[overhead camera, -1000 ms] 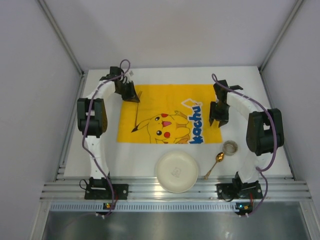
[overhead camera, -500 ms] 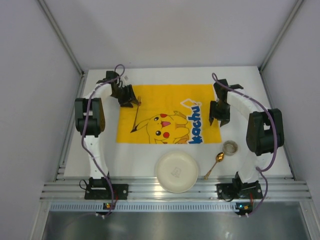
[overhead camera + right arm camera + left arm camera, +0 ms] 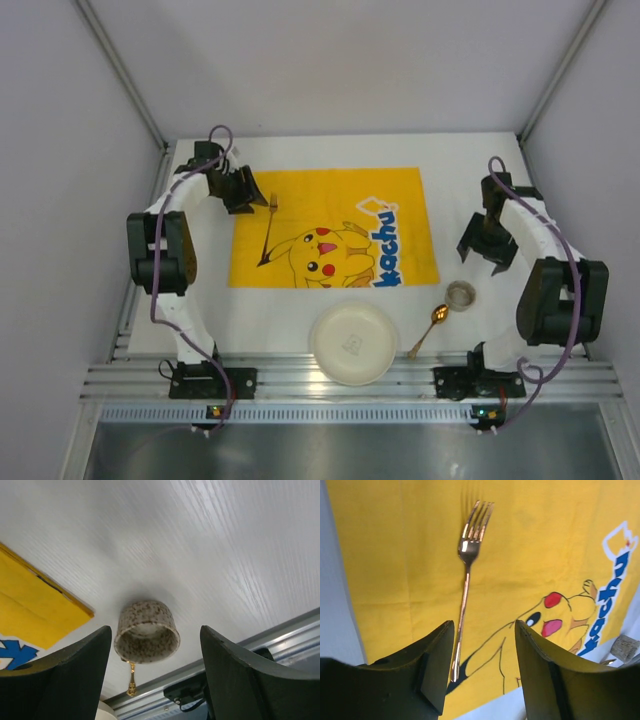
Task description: Set the dinner table for one person
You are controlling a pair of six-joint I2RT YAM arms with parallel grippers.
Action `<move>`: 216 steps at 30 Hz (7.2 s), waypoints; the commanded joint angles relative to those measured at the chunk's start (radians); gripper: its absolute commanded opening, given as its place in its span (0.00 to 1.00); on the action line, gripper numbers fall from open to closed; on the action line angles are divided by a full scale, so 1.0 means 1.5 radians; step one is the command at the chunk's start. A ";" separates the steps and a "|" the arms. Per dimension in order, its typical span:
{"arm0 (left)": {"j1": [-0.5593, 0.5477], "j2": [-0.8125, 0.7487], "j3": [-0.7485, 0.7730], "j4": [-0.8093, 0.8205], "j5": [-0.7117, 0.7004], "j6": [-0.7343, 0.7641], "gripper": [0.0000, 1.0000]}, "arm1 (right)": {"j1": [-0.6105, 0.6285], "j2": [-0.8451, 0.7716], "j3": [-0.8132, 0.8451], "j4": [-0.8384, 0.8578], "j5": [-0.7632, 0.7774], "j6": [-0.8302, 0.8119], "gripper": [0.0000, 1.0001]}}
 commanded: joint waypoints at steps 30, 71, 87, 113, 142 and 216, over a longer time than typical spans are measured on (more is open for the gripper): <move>-0.096 -0.269 -0.198 0.035 -0.004 -0.056 0.53 | 0.039 -0.101 0.068 0.045 0.054 0.151 0.00; -0.337 -0.429 -0.391 -0.088 -0.025 0.028 0.52 | 0.168 0.221 0.517 0.059 0.068 0.069 1.00; -0.492 -0.208 -0.401 0.033 -0.050 0.010 0.47 | 0.154 -0.103 0.087 0.048 0.129 0.078 1.00; -0.238 -0.129 -0.021 -0.055 -0.125 -0.024 0.00 | 0.123 -0.161 0.009 0.061 0.088 0.060 1.00; -0.224 -0.587 -0.509 0.456 -0.527 -0.222 0.98 | 0.127 -0.376 -0.056 0.360 -0.160 0.149 1.00; -0.041 -0.288 -0.811 1.117 -0.417 0.170 0.98 | 0.180 -0.334 -0.270 0.045 -0.180 0.081 0.70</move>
